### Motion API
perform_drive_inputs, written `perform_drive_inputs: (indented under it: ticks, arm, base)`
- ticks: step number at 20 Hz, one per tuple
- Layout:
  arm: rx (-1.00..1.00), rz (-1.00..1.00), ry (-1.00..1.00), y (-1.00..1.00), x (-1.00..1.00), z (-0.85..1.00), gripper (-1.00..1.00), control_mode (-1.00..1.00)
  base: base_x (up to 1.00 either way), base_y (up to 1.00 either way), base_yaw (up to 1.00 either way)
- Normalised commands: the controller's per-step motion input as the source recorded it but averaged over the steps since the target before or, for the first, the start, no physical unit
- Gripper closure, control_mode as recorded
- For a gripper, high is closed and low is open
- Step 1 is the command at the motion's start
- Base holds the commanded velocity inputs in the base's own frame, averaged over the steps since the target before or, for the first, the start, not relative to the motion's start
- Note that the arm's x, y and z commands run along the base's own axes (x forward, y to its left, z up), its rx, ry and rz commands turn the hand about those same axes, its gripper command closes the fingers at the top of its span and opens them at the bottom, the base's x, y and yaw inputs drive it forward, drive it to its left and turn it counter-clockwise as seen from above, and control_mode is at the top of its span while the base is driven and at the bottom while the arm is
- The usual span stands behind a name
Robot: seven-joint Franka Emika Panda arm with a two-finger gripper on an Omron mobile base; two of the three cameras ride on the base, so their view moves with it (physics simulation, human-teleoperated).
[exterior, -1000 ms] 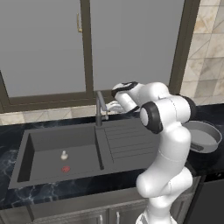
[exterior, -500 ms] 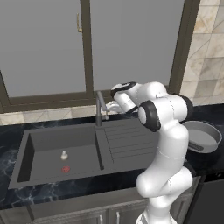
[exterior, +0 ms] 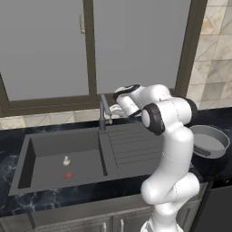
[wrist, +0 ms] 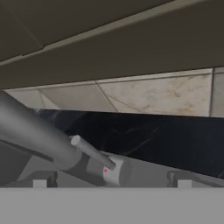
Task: Dump the mushroom from the pot into the sink. Then turn on the water and wash the mushroom. Then turn off the water and put the mushroom back in the pot.
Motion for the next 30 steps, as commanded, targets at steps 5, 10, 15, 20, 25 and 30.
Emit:
perform_drive_inputs:
  ticks: [5, 10, 15, 20, 25, 30]
  arm:
    - [0.00, -0.01, 0.00, 0.06, 0.09, -0.10, -1.00, -1.00]
    - [0.00, -0.01, 0.00, 0.02, 0.11, -0.08, -1.00, -1.00]
    - [0.00, -0.02, 0.00, 0.00, 0.12, -0.09, -1.00, -1.00]
    - [0.00, -0.03, 0.00, 0.00, 0.15, -0.13, -1.00, -1.00]
    - [0.00, -0.04, 0.00, 0.00, 0.15, -0.11, -1.00, -1.00]
    - [0.00, -0.03, 0.00, 0.00, 0.18, -0.07, -1.00, -1.00]
  base:
    - [0.00, 0.00, 0.00]
    - [0.00, 0.00, 0.00]
    - [0.00, 0.00, 0.00]
    - [0.00, 0.00, 0.00]
    - [0.00, 0.00, 0.00]
    - [0.00, 0.00, 0.00]
